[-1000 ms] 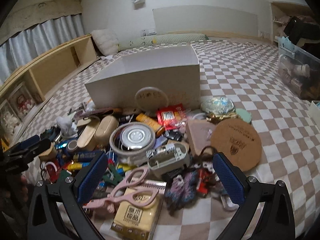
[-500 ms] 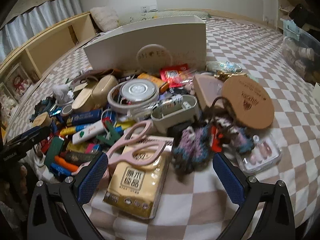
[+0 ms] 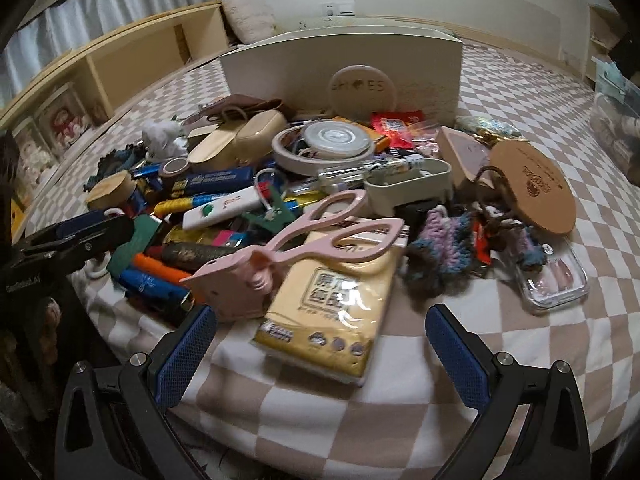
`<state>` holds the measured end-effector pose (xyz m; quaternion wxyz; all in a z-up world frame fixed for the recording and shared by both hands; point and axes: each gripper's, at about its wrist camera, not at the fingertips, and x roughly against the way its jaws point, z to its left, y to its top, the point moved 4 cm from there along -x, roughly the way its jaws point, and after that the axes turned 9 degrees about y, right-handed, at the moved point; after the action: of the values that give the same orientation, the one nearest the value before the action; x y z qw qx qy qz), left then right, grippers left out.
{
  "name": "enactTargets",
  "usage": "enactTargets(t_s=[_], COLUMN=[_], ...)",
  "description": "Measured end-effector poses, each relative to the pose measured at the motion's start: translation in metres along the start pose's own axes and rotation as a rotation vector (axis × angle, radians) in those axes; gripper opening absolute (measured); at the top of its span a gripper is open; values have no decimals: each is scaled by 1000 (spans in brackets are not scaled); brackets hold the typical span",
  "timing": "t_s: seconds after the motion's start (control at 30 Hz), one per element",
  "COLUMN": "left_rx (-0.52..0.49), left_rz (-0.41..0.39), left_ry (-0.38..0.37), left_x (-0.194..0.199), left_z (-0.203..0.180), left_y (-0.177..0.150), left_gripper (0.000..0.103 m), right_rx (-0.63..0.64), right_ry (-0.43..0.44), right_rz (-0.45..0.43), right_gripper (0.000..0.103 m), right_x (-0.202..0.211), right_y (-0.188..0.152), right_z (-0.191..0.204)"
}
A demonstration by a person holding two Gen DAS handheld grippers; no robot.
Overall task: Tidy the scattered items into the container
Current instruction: 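Move the right gripper to the pink scissors while the left gripper approaches the oval wooden lid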
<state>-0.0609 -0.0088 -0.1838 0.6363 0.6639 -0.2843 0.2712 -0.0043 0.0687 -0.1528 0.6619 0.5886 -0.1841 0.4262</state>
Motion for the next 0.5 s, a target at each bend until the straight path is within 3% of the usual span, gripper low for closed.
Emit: enactTargets(t_s=[0.2,0.43,0.5], left_rx=[17,113,131], left_rz=[-26,-18,2], left_ry=[24,83,91], left_x=[4,1,-3], left_z=[5,33,39], left_y=[3,6,5], left_gripper=[103,103,103], right_rx=[159,280,309], right_ry=[-79,-46,-37], right_rz=[-98,-132,-134], right_gripper=[103,103,97], right_x=[11,10,7], right_y=[7,11,14], right_z=[23,50,59])
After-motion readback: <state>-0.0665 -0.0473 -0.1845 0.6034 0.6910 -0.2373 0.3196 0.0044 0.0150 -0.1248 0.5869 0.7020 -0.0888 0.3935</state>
